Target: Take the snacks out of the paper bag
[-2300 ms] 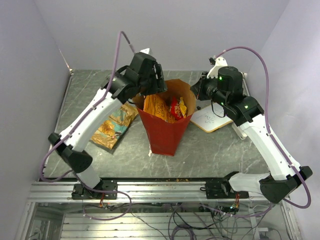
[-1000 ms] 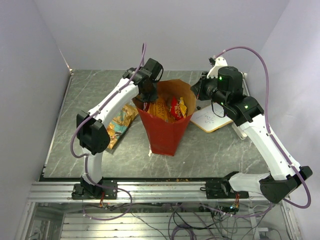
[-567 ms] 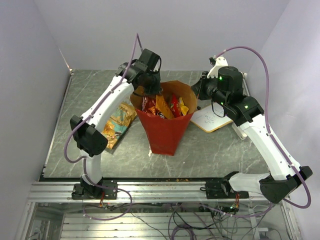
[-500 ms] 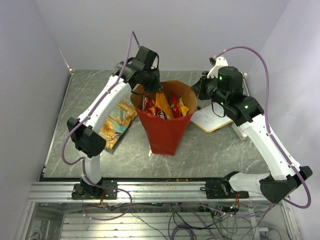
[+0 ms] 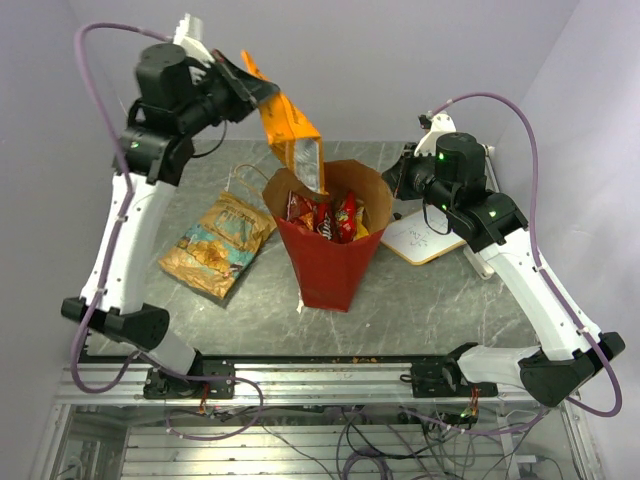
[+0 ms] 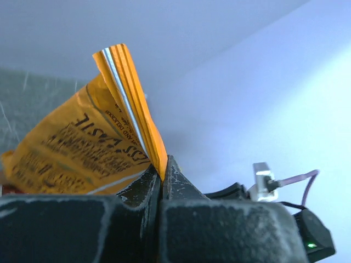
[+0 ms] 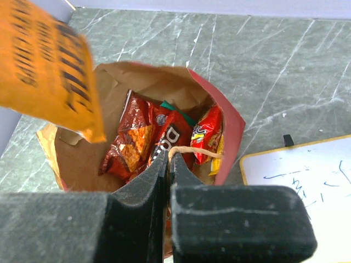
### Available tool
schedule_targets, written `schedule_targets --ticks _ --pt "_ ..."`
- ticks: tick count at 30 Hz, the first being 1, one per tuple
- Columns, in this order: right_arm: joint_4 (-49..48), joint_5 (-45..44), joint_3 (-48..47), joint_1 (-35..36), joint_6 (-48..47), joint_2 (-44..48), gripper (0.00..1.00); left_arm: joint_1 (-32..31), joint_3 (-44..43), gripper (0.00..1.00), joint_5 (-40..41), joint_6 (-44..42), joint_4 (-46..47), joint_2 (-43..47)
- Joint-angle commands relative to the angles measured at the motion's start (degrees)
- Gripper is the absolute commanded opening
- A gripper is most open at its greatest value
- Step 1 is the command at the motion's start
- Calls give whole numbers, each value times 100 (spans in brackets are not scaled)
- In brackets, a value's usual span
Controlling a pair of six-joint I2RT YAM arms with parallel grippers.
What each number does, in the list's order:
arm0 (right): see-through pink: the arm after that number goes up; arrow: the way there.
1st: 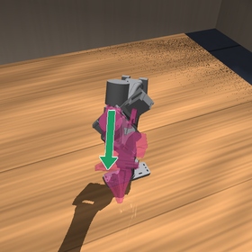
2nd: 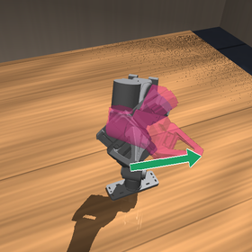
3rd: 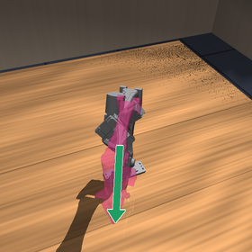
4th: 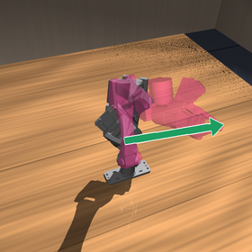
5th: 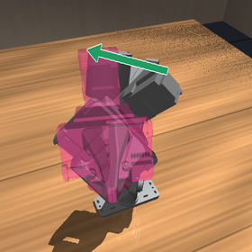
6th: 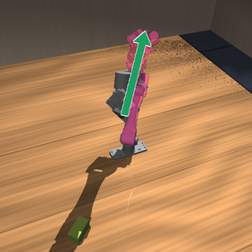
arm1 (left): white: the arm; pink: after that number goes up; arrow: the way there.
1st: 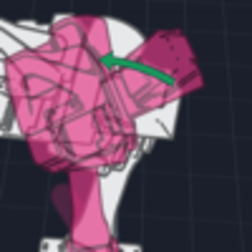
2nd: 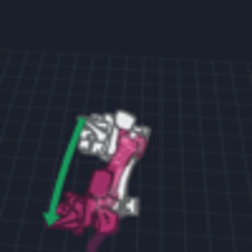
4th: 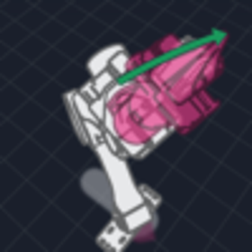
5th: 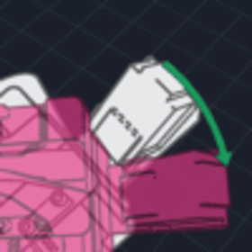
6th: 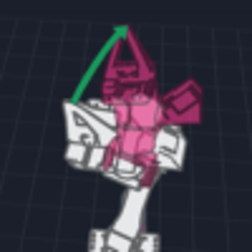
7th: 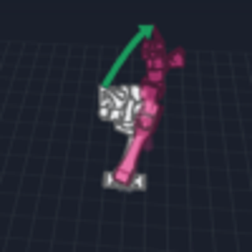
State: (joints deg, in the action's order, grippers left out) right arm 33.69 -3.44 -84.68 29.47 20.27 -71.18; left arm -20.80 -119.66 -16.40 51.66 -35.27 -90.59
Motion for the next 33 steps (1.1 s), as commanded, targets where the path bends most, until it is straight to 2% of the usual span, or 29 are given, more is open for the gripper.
schedule_targets --ticks 1,5,9,14,18,22,25,28,33 --pt "-73 -56 -20 -21 -67 75 0 334 -180 7 172 157 870 493" --pt "-83 -28 -21 -21 -50 69 0 599 -299 7 945 -88 607 900" --pt "-87 -11 -7 -21 -41 60 0 647 -178 7 2019 -422 193 1438" --pt "-96 33 -1 -23 -39 30 0 647 255 7 3575 -328 -699 2047" --pt "-111 75 17 -25 -20 -4 0 647 832 7 4115 -417 -1072 2367" --pt "-118 158 -2 -21 -6 -60 0 655 1079 7 4862 -46 -2148 2281" --pt "-117 155 13 -22 -6 -72 0 719 1319 7 4947 106 -2464 2109" --pt "-102 142 27 -26 -14 -75 0 935 1720 7 4606 14 -2220 1876" --pt "-85 113 27 -23 -19 -94 0 1626 2221 7 3367 5 -1401 1290"
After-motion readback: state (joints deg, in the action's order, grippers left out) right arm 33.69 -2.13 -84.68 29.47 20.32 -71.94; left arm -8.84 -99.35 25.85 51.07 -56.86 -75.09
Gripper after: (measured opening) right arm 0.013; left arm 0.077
